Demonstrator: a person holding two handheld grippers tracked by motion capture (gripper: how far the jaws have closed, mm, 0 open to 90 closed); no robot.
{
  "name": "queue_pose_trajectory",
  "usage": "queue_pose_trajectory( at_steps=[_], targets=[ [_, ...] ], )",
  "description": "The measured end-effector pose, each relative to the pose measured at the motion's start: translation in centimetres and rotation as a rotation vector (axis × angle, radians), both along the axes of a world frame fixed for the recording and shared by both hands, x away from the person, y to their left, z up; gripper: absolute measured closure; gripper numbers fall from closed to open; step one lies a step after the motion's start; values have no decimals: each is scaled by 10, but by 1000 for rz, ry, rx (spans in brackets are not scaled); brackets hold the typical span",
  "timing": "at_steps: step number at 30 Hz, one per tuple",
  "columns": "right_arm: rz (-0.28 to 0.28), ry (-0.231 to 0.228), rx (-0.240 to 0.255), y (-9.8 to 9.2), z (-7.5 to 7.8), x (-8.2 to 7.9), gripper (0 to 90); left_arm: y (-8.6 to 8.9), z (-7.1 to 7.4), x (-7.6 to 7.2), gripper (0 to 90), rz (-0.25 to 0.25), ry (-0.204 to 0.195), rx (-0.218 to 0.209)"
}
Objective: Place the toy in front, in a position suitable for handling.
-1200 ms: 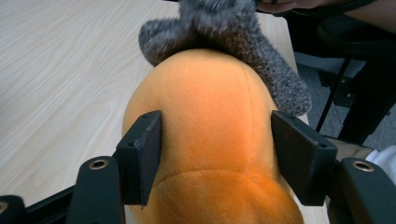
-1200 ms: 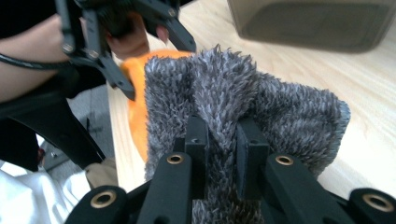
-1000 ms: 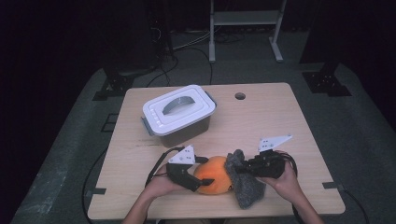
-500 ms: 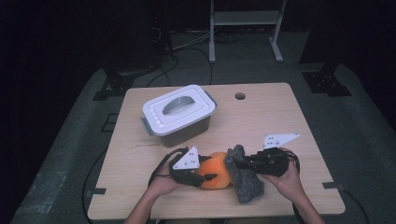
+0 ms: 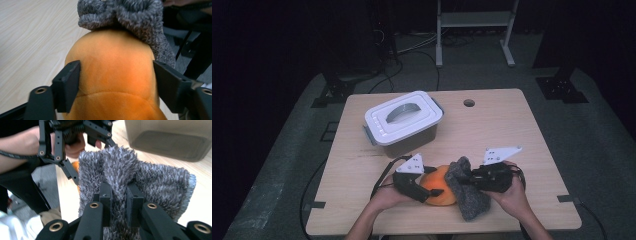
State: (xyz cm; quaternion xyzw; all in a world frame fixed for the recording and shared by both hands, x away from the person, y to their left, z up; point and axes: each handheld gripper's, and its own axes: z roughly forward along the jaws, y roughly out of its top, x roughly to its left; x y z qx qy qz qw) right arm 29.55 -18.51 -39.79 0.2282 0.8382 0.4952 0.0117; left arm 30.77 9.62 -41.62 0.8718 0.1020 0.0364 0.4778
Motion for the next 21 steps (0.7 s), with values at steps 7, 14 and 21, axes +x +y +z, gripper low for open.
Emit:
queue_pose_trajectory(
  at_steps=[7,14,21],
  targets=[
    [9,53,-35,-14,-13,5,774,7,-2,2,262,3,22,-12],
    [7,58,34,-24,-7,5,774,5,-2,-2,261,-38,2,-9],
    [24,66,5,-11,-12,7,773,2,0,-2,171,-31,37,-5]
  ],
)
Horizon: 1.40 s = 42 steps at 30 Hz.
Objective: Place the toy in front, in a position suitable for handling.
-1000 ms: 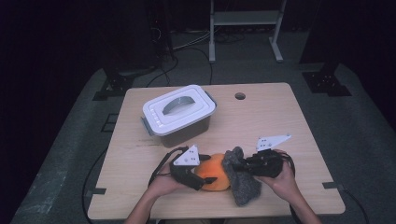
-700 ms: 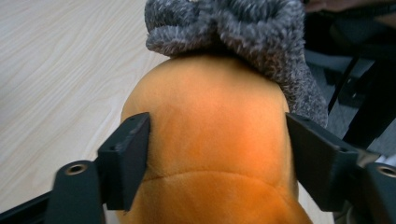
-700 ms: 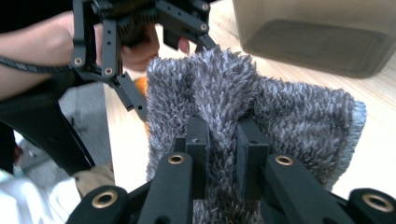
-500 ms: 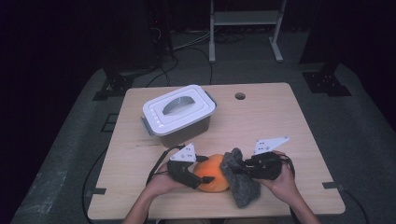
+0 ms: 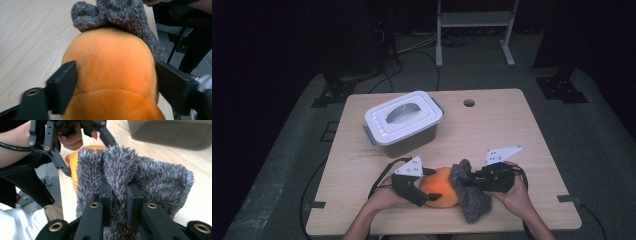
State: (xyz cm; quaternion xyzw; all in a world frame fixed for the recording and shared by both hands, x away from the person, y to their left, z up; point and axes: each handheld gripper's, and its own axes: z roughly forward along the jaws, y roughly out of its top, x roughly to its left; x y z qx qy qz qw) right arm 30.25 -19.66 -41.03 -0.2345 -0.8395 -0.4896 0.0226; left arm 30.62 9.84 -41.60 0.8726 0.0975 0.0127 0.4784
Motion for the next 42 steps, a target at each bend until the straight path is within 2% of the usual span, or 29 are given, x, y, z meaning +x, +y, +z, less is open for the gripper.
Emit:
queue_pose_trajectory(
  at_steps=[3,5,7,9,12,14,16,18,21,23,25,26,27,28,29,30,32,33,35,37,38,40,41,42],
  targets=[
    [2,9,-10,-2,-2,-1,772,2,1,5,97,26,57,8],
    [5,19,-9,-3,-4,-2,773,2,-1,7,82,41,84,1],
    [9,28,-8,-4,-5,-1,773,2,-4,8,98,29,96,13],
    [12,29,-15,-3,-5,-2,773,2,-4,5,212,19,57,21],
    [12,8,-6,-4,-3,-5,774,2,1,0,363,9,-41,22],
    [12,4,5,-5,-1,-6,775,1,2,-3,385,8,-77,25],
    [11,9,2,-5,-1,-5,775,1,2,-3,388,6,-85,21],
    [13,15,6,-5,-2,-5,776,1,2,-1,351,7,-48,20],
    [20,21,-2,-3,-3,-5,776,1,4,2,190,26,22,17],
    [42,38,0,-2,-4,-4,774,1,2,5,118,42,64,29],
    [77,60,-5,-1,-5,-4,773,-1,-5,9,79,33,149,46],
    [84,58,-7,-2,-4,-4,773,-1,-8,9,80,34,147,48],
    [82,56,-5,-3,-3,-4,773,0,-9,9,95,34,143,36],
    [75,49,-1,-5,-1,-3,773,0,-8,9,135,30,132,42],
    [69,46,1,-6,0,-3,774,1,-6,8,177,31,109,42],
    [60,40,6,-7,1,-2,774,1,-5,7,239,25,77,36],
    [43,32,12,-9,2,0,774,0,-2,2,344,9,-12,27],
    [35,27,18,-10,3,1,774,-2,0,0,371,6,-39,19],
    [25,14,33,-10,7,2,775,-4,4,-2,404,10,-102,14],
    [14,-3,43,-10,10,2,776,-6,6,-5,417,14,-199,25],
    [12,-9,49,-10,11,3,776,-7,6,-6,416,18,-222,27],
    [3,-15,47,-8,11,4,776,-8,4,-3,386,18,-185,38],
    [4,-16,35,-6,10,4,775,-8,4,-3,345,18,-185,38],
    [1,-14,19,-4,7,5,775,-7,0,1,301,40,-123,33]
  ],
)
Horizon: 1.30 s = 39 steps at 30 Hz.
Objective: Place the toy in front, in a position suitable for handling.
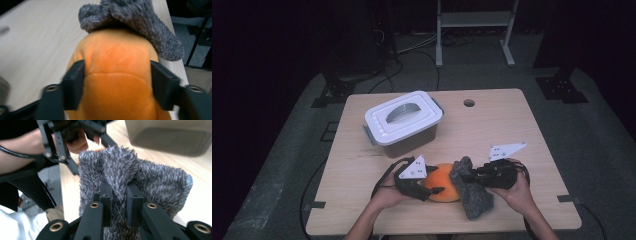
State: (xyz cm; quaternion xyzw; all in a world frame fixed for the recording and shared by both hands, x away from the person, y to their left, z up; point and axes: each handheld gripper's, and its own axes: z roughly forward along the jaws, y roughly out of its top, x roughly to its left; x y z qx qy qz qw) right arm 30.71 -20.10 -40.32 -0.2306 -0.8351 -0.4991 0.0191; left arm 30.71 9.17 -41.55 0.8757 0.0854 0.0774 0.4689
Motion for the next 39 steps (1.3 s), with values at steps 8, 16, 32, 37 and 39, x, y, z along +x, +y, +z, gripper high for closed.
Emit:
queue_pose_trajectory(
  at_steps=[8,16,32,37,39],
  targets=[
    [22,28,-53,5,-12,-1,774,9,-7,4,127,27,100,-1],
    [-11,84,-87,-15,-23,5,770,17,-11,7,137,36,137,5],
    [4,88,-72,-14,-22,6,765,18,-7,9,114,26,184,-9],
    [-13,96,-99,-22,-24,8,768,15,-8,7,149,21,158,2],
    [-10,76,-54,-22,-16,6,769,14,-8,5,153,6,144,0]
  ],
)
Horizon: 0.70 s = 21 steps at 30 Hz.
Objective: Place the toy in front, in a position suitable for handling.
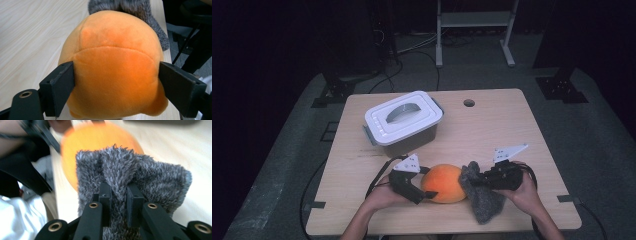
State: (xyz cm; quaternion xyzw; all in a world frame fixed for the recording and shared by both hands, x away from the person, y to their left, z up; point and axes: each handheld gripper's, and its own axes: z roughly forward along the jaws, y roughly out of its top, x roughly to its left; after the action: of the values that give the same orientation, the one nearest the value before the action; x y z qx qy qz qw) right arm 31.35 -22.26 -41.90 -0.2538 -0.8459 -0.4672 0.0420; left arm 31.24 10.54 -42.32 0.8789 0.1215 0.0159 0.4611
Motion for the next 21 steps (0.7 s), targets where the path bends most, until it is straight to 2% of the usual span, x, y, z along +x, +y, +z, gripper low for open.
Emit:
queue_pose_trajectory(
  at_steps=[2,3,5,8,11,13,15,17,19,21],
  targets=[
    [4,-25,48,3,8,-1,769,-4,1,-3,154,-21,-19,-4],
    [5,-37,57,6,10,-2,769,-7,2,-4,154,-32,-40,2],
    [8,-41,53,11,10,-1,769,-9,3,-6,152,-31,-45,8],
    [17,-14,39,12,2,0,769,-8,3,-4,121,-19,-18,8],
    [20,-6,-3,10,0,-1,767,-5,3,0,90,3,28,0],
    [29,14,-11,7,-4,-1,764,-5,1,1,97,-2,37,5],
    [35,13,-14,6,-2,-2,764,-6,2,0,126,-2,22,4],
    [40,-12,6,6,6,-4,765,-6,3,-1,144,-11,9,6],
    [47,-37,56,9,15,-6,766,-8,3,-3,146,-25,-11,2],
    [50,-66,56,14,22,-8,766,-10,3,-5,146,-33,-32,5]
  ],
)
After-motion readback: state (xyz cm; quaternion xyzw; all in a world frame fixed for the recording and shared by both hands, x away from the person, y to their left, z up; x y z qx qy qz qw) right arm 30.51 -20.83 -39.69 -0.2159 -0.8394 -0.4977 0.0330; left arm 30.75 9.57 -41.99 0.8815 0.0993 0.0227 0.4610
